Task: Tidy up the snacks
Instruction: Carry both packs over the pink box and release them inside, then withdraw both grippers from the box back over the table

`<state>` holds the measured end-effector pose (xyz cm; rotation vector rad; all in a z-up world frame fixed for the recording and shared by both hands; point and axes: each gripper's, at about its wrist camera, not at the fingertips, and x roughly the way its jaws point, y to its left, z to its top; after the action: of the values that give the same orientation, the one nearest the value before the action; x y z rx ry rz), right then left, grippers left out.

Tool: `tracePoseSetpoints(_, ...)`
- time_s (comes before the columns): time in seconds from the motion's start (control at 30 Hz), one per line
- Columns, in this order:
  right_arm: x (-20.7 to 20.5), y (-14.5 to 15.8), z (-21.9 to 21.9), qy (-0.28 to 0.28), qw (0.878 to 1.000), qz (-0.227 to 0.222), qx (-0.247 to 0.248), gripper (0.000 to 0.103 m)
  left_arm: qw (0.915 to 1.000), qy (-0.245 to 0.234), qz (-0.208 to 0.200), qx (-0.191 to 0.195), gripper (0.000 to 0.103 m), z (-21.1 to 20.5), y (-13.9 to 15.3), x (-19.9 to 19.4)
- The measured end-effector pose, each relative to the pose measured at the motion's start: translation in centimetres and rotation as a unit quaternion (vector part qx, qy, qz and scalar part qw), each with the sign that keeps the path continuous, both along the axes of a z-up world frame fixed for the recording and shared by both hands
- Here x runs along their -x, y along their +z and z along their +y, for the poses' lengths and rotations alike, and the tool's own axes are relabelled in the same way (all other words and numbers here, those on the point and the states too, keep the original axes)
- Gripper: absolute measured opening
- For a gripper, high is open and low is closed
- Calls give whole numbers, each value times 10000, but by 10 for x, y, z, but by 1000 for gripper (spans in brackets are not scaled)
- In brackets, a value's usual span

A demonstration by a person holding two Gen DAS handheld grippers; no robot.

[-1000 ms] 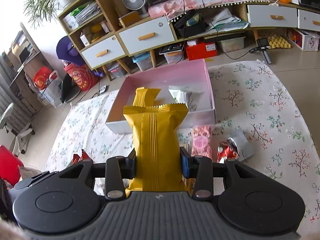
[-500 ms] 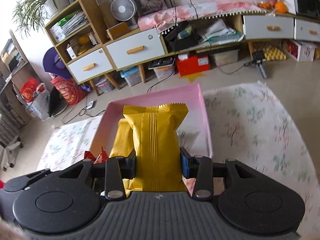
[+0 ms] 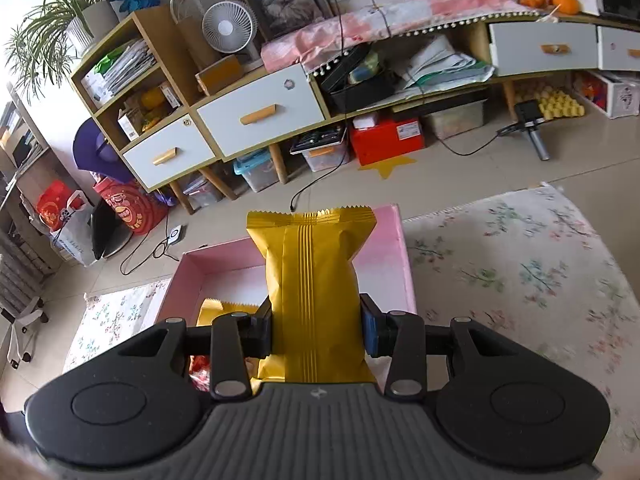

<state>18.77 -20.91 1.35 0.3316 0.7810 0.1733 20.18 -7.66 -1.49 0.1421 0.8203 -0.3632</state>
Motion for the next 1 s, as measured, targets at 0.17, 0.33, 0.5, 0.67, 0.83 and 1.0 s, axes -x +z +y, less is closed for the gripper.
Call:
tracePoseSetpoints(0.17,-18,-3,0,120,9999,60,97,37,9994,-26,-149,-324,39,-11,-7,-15)
tracePoseSetpoints(0.33,-27,-8,4,193,9986,201,450,38,9984,51,-278,-492,39,-17,-13,-28)
tracePoseSetpoints(0.5,-34,-15,4,267,9981,310,464,40,9985,354,-130,-402,45,-11,-24,-40)
tracePoseSetpoints(0.67,-31,-11,-2,308,9990,190,256,68,9991,369,-169,-97,54,-2,-24,-36)
tracePoseSetpoints(0.83,-25,0,-3,224,9992,127,320,77,9990,325,-250,-184,75,-4,-16,-23)
tracePoseSetpoints(1.0,-9,13,-3,136,9990,57,426,89,9991,268,-334,-69,87,-5,2,-1)
